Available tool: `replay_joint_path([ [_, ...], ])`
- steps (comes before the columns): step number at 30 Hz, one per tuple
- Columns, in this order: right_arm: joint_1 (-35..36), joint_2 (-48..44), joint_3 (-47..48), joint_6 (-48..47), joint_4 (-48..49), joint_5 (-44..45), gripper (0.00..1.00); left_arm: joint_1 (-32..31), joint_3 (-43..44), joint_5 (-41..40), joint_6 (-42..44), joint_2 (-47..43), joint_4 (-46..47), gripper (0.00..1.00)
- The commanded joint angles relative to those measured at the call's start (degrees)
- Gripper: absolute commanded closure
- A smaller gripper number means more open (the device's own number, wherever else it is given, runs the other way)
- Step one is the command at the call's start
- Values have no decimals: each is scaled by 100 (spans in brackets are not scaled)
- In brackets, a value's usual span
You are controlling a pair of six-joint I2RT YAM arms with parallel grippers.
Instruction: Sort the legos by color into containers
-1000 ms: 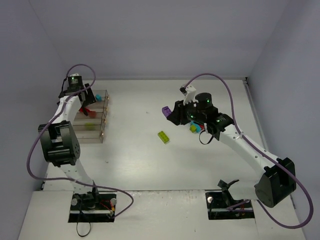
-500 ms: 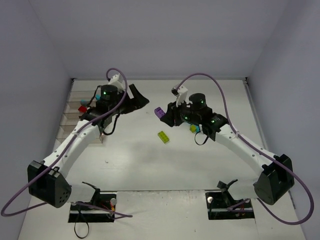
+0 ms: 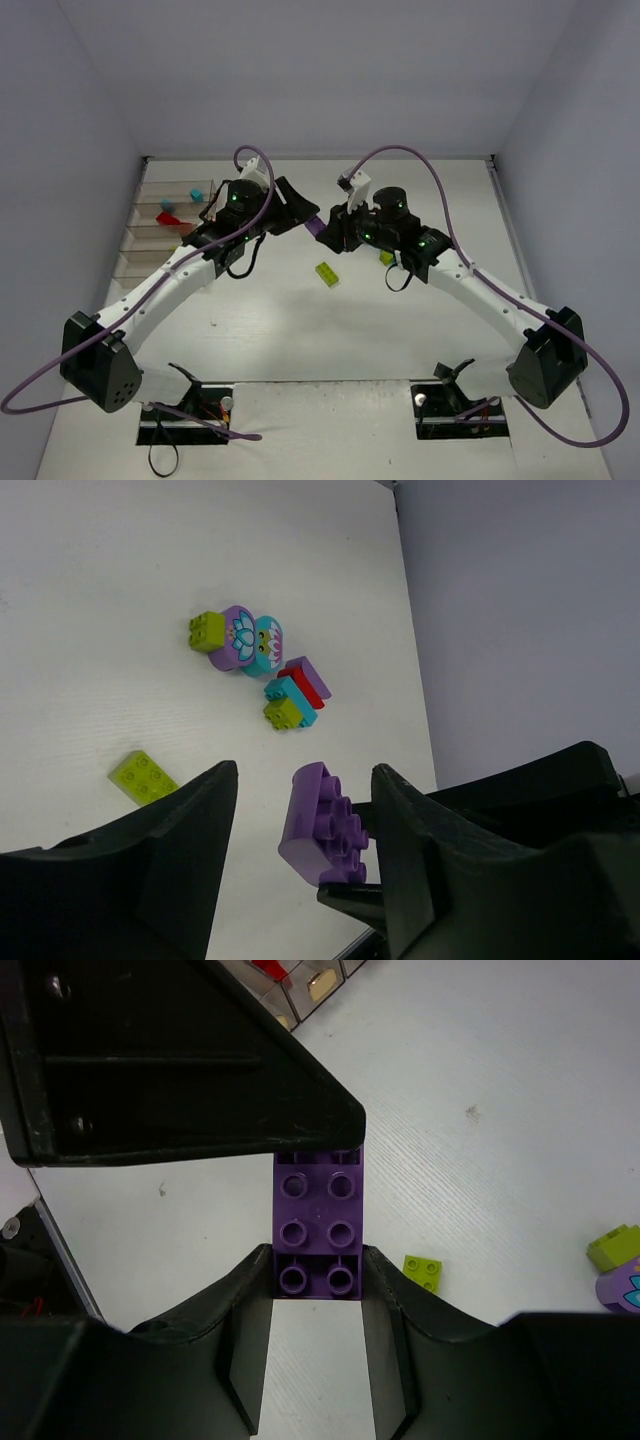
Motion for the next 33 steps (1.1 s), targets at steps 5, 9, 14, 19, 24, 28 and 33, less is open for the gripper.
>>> replay_joint_path([
  [5, 40, -15, 293, 32, 584, 133, 100, -121, 36, -120, -265, -22, 421, 59],
  [9, 40, 20, 302, 67, 628, 142, 100, -183, -16, -147, -352, -13, 412, 59],
  [14, 58, 46, 293, 120, 690, 177, 100, -209, -113, -129, -414, -39, 412, 80],
  [19, 67, 73, 302, 172, 716, 221, 98, -218, -209, -146, -414, -109, 412, 100],
  [24, 58, 55, 275, 243, 646, 449, 40, 36, -394, -840, -353, -487, -352, 100],
  [28, 31, -6, 231, 287, 541, 782, 22, 746, -675, -1008, -484, -760, -931, 100],
  [33, -56, -165, -23, 418, 462, 960, 21, 1907, -843, -1183, -415, -1217, -1819, 100],
])
